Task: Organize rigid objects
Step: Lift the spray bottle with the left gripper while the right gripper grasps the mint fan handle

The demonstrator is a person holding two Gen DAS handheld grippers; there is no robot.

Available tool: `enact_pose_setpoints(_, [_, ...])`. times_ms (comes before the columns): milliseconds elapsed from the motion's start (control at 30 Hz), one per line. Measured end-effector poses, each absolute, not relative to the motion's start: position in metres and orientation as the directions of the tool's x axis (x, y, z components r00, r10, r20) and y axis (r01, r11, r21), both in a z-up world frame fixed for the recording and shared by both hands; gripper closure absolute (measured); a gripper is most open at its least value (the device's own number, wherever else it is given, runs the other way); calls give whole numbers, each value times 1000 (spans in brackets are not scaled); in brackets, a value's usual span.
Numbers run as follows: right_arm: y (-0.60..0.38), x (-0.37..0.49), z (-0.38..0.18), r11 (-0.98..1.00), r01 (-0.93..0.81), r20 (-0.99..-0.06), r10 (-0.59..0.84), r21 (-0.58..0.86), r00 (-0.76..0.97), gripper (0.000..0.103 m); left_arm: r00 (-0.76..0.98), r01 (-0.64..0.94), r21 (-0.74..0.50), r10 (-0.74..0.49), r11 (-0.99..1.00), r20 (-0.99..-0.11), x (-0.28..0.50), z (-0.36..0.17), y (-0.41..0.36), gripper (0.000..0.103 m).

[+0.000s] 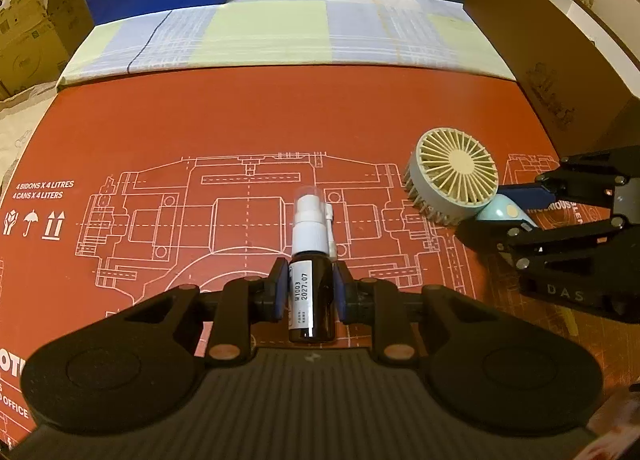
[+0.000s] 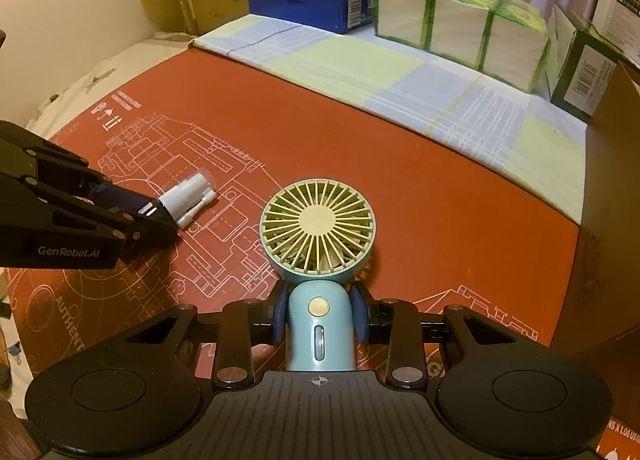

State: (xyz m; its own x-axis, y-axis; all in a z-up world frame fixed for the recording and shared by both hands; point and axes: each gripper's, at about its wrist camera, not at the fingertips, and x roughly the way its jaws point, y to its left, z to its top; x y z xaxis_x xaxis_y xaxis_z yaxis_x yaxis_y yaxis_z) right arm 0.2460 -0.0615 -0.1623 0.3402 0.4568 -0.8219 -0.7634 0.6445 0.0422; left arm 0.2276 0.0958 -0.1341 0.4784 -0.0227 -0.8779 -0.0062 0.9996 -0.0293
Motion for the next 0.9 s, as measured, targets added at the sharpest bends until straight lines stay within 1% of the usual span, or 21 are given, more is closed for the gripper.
enact_pose_setpoints(567, [-69, 246, -161, 669, -738, -824, 462, 83, 327, 73, 473, -4, -47, -40, 999, -880, 225, -132, 93, 84])
enact_pose_setpoints(900, [-83, 250, -151, 710, -691, -816, 475, 134, 330, 73, 506, -14, -72, -55, 997, -861, 226, -116, 98, 84])
